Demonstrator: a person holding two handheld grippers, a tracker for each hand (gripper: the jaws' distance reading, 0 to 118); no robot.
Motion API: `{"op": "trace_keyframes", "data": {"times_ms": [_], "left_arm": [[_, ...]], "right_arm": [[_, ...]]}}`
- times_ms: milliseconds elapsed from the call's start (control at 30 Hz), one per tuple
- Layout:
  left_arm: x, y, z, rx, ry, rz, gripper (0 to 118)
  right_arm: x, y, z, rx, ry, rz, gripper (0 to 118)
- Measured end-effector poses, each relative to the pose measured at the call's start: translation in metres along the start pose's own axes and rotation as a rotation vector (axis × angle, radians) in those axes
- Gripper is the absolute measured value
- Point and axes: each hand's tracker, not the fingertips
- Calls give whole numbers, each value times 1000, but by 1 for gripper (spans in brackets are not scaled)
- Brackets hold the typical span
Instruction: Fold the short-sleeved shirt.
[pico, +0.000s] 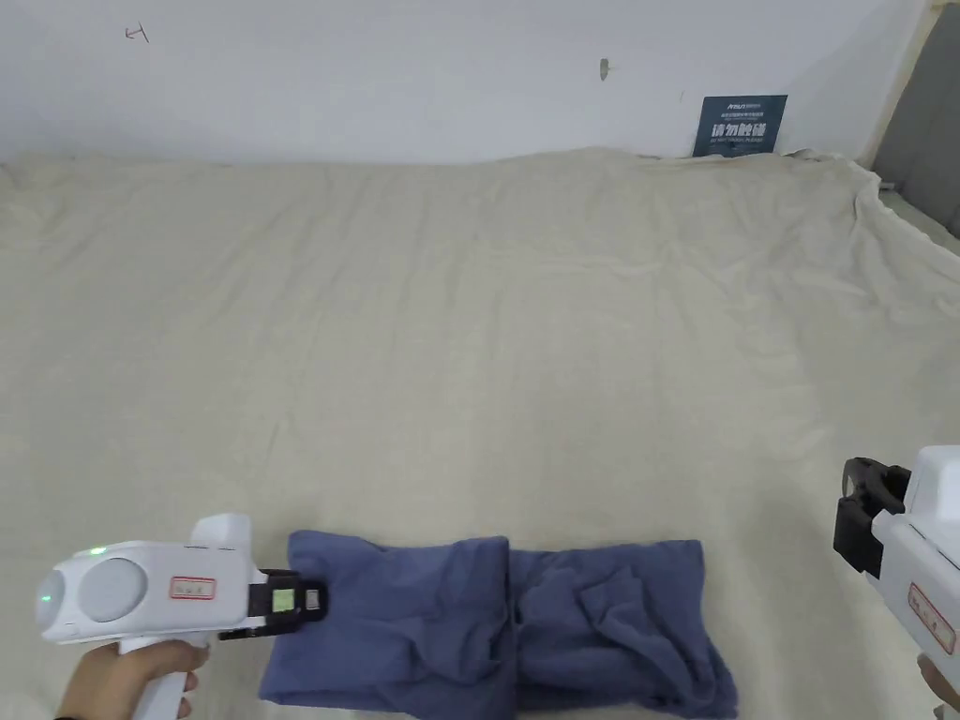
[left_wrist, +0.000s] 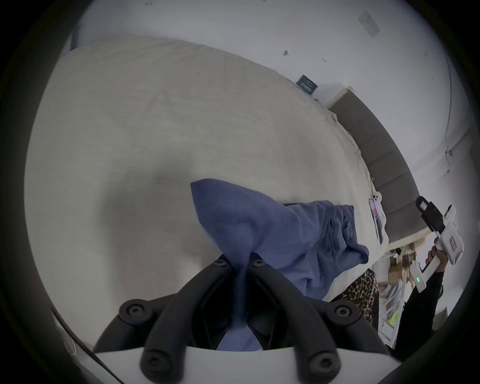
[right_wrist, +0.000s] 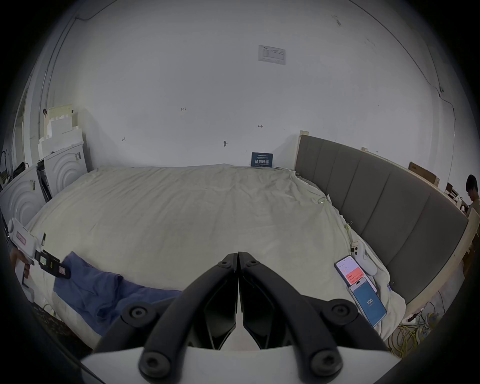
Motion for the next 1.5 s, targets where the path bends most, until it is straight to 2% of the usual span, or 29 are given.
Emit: {"op": "trace_keyframes", "data": {"times_ms": [267, 433, 567, 767, 1033, 1100, 1400, 1433, 1500], "left_arm": [[-30, -7, 72, 51, 154, 115, 6], [5, 3, 84, 67, 126, 129, 7], [57, 18, 80, 53, 37, 62, 7], [124, 33, 39, -14, -80, -14, 7], [180, 30, -66, -191, -34, -145, 7], [191, 28, -87, -203, -38, -135, 7], [226, 11, -144, -266, 6, -193, 7], [228, 9, -147, -261, 26, -216, 8], [233, 5, -151, -255, 46, -237, 22]], "right_arm": [[-6, -1, -7, 8, 37, 0, 0], [-3, -4, -12, 14, 54, -6, 0], [-2, -5, -12, 19, 61, -16, 0], [-1, -6, -6, 27, 64, -22, 0], [10, -14, -4, 13, 46, -36, 0], [14, -16, -3, 9, 41, -36, 0], [19, -21, -1, -10, 17, -42, 0], [19, -21, 0, -11, 16, -42, 0], [19, -22, 0, -12, 14, -44, 0]]}}
